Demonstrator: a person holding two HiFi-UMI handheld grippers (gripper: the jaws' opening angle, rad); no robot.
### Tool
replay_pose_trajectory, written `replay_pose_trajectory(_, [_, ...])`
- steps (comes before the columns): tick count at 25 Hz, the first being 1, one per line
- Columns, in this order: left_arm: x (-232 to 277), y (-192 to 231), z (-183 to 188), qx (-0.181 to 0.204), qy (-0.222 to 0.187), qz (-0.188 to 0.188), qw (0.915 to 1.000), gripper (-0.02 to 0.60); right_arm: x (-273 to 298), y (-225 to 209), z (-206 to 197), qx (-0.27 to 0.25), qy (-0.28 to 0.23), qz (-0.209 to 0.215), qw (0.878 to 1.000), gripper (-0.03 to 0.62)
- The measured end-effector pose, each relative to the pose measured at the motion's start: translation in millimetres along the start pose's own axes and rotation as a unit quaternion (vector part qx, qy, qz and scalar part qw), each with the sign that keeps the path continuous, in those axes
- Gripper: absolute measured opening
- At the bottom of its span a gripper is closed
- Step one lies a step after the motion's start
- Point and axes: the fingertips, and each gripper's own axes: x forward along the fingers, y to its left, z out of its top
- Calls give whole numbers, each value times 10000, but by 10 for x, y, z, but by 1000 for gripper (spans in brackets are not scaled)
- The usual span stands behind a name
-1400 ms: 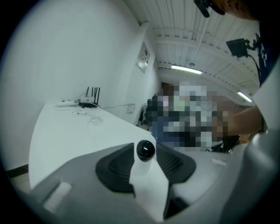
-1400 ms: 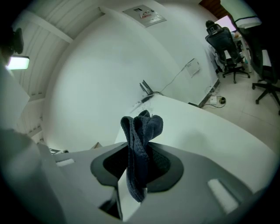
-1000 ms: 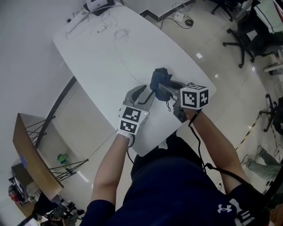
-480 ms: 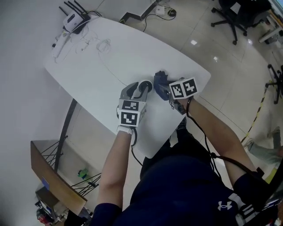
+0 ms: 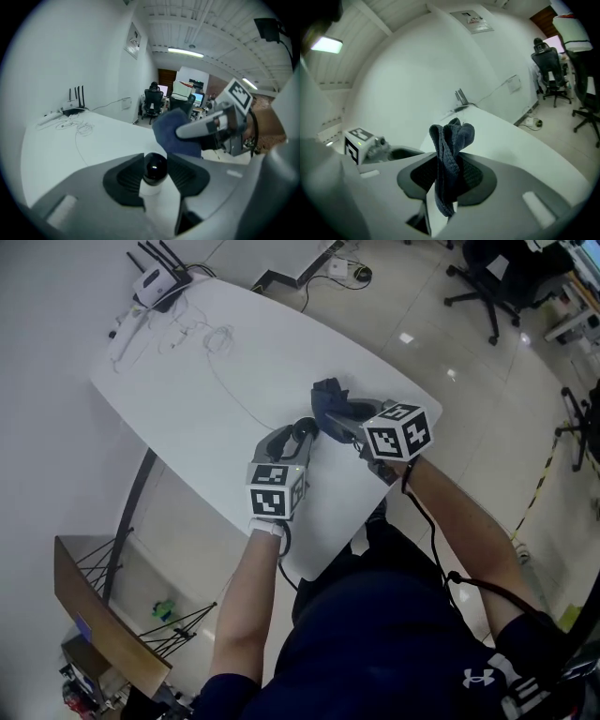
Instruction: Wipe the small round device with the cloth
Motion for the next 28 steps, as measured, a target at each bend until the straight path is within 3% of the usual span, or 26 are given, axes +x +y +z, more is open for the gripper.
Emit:
replay_pose_trajectory(2, [8, -41, -40, -73, -38, 19, 10000, 150, -5, 312, 190, -95, 43, 628, 9980, 106])
replay_pose_trajectory(4, [30, -40, -92, -11, -64, 96, 9999, 147, 84, 502, 214, -225, 371, 923, 9948, 106])
replay_pose_trajectory(9, [47, -13, -190, 261, 16, 282, 9993, 146, 354, 426, 69, -551, 1322, 863, 9859, 106])
replay_pose_trajectory(14, [47, -50, -230, -32, 30, 438, 9990, 146, 452, 40, 44, -599, 1906, 723, 9772, 106])
replay_pose_trajectory(18, [35, -70, -238, -190, -4, 528, 9984, 146, 561, -235, -55, -479, 2160, 584, 9735, 106])
replay_pose_trajectory(25, [-24, -7, -222, -455, -69, 826, 9955, 146, 741, -618, -615, -876, 2779, 292, 9561, 104])
replay_pose_trajectory(28, [-86, 40, -240, -569, -88, 924, 9941, 146, 793, -673, -658, -830, 2766, 240, 9571, 104])
